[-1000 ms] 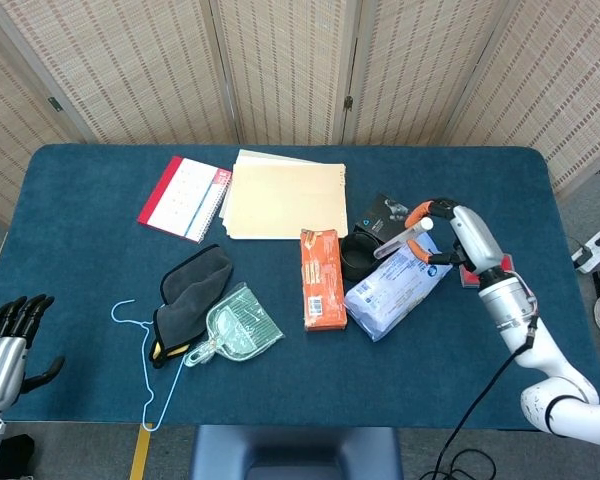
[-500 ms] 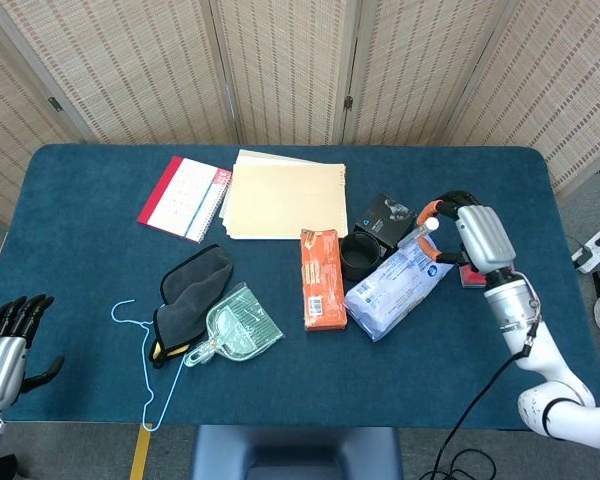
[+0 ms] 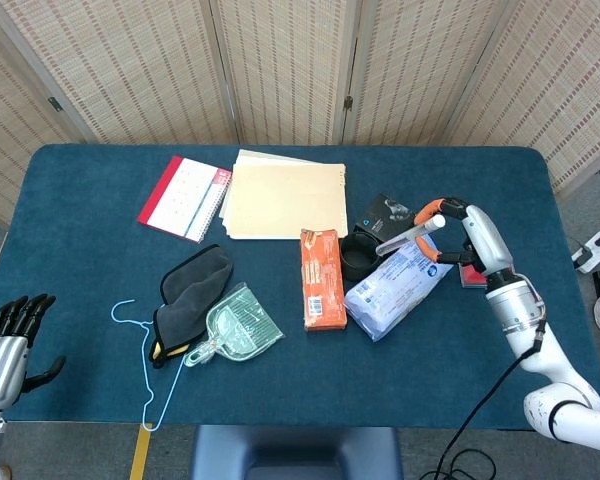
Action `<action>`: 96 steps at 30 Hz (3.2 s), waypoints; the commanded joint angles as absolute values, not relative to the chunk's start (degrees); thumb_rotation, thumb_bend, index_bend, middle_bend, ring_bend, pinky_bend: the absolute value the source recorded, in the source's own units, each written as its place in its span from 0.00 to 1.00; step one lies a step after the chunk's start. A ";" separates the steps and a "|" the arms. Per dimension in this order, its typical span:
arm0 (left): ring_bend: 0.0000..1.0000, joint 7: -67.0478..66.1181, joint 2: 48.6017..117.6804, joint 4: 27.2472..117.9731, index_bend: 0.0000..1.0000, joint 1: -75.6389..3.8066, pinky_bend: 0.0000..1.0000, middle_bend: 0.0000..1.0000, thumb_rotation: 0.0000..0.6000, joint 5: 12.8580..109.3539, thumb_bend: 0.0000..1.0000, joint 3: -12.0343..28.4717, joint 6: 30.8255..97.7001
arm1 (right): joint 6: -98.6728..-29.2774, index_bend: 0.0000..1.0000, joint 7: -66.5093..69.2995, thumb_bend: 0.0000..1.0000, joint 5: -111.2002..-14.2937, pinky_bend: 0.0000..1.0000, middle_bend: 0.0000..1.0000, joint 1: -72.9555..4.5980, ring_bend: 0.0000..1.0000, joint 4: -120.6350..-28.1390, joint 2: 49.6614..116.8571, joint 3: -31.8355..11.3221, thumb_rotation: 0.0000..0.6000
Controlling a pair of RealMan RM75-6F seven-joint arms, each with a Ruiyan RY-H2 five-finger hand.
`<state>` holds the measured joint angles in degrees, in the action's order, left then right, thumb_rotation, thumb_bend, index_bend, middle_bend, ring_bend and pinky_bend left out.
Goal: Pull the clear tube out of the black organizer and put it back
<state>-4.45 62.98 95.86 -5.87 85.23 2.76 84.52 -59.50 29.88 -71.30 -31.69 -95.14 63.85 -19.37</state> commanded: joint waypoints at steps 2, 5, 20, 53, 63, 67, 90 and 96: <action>0.07 -4.55 62.96 95.92 0.14 -5.88 0.11 0.13 1.00 85.20 0.30 2.68 84.42 | -65.28 0.63 10.64 0.36 -70.38 0.18 0.49 -32.16 0.26 -91.25 66.71 -18.56 1.00; 0.07 -4.46 63.00 95.89 0.14 -5.89 0.11 0.13 1.00 85.11 0.31 2.70 84.39 | -66.47 0.63 8.49 0.36 -70.23 0.18 0.49 -32.21 0.26 -91.48 67.81 -18.52 1.00; 0.07 -3.62 63.26 95.13 0.14 -5.77 0.11 0.13 1.00 85.02 0.30 2.58 84.40 | -53.55 0.63 39.85 0.36 -71.13 0.18 0.49 -30.92 0.26 -100.44 60.03 -20.88 1.00; 0.07 -3.75 63.08 95.32 0.14 -5.78 0.11 0.13 1.00 85.05 0.31 2.50 84.43 | -51.81 0.63 46.28 0.36 -73.10 0.18 0.49 -30.93 0.26 -99.74 59.81 -21.98 1.00; 0.07 -4.29 62.97 95.81 0.14 -5.94 0.11 0.13 1.00 85.23 0.30 2.63 84.52 | -53.37 0.63 30.68 0.36 -68.36 0.18 0.49 -35.28 0.26 -95.46 65.32 -21.84 1.00; 0.07 -4.39 62.95 95.90 0.14 -5.82 0.11 0.13 1.00 85.10 0.31 2.54 84.53 | -52.27 0.63 26.52 0.36 -65.54 0.18 0.49 -37.38 0.26 -93.88 67.32 -21.92 1.00; 0.07 -4.02 63.45 95.22 0.14 -5.83 0.11 0.13 1.00 84.51 0.30 2.43 83.89 | -47.18 0.63 18.36 0.36 -57.64 0.18 0.48 -43.46 0.26 -79.32 80.67 -19.88 1.00; 0.07 -3.68 63.50 94.83 0.14 -5.72 0.11 0.13 1.00 84.27 0.30 2.39 83.82 | -46.63 0.61 17.88 0.36 -58.50 0.18 0.44 -43.74 0.24 -76.28 82.79 -19.07 1.00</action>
